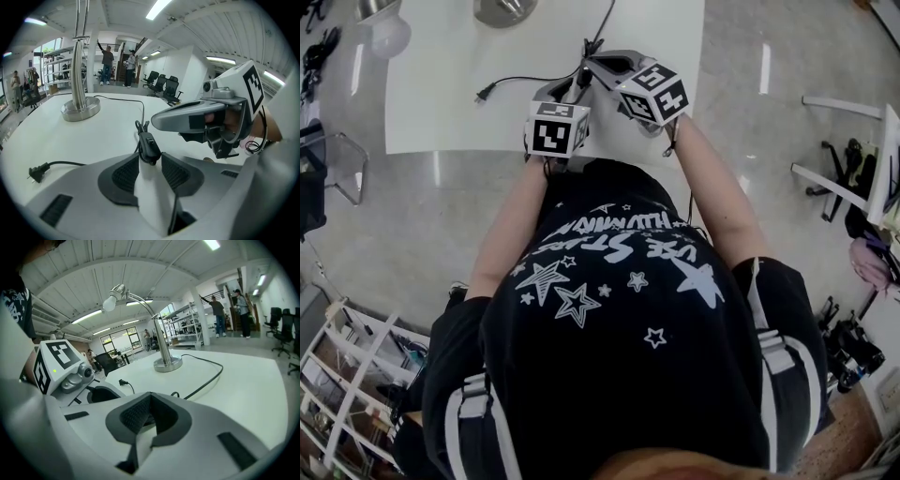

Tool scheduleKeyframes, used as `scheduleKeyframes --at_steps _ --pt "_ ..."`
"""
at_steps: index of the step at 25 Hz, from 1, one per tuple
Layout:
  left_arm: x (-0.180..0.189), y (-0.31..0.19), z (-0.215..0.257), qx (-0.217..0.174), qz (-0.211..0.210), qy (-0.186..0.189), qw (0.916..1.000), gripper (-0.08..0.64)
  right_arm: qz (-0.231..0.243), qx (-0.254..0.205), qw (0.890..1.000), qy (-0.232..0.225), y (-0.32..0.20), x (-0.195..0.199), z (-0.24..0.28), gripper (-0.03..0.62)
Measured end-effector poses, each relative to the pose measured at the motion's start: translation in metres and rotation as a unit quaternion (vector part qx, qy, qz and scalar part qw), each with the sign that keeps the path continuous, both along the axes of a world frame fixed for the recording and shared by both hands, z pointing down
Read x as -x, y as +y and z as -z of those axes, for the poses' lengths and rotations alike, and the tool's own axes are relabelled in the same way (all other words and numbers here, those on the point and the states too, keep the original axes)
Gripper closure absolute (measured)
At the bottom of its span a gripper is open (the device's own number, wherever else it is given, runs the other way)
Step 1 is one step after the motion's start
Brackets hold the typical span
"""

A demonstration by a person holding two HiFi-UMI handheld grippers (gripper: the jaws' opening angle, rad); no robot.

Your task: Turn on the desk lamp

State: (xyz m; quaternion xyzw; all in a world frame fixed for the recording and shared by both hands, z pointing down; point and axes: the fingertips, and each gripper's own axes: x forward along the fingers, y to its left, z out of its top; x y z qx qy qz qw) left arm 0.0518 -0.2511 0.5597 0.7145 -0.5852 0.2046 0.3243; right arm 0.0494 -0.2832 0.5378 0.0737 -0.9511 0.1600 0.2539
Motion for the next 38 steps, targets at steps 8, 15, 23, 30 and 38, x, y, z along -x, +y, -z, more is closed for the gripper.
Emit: scheduleKeyframes --at_steps 8,15,23,30,38 --pt "0.039 0.024 0.023 -0.027 0.02 0.012 0.9994 0.417 -0.053 0.01 0.997 -0.047 0.004 0.0 0.031 0.588" --pt "0.085 0.028 0.055 -0.062 0.016 0.008 0.9979 0.417 -0.103 0.005 0.993 -0.066 0.013 0.014 0.05 0.588" --pt "0.128 0.045 0.065 -0.079 -0.026 0.018 0.9964 0.419 -0.159 -0.003 0.984 -0.075 0.031 0.043 0.058 0.588" --pt "0.174 0.054 0.079 -0.112 -0.05 0.027 0.9921 0.419 -0.207 -0.011 0.975 -0.082 0.05 0.074 0.06 0.588" --pt "0.236 0.067 0.088 -0.146 -0.08 0.042 0.9852 0.452 -0.267 -0.018 0.96 -0.086 0.069 0.117 0.061 0.588"
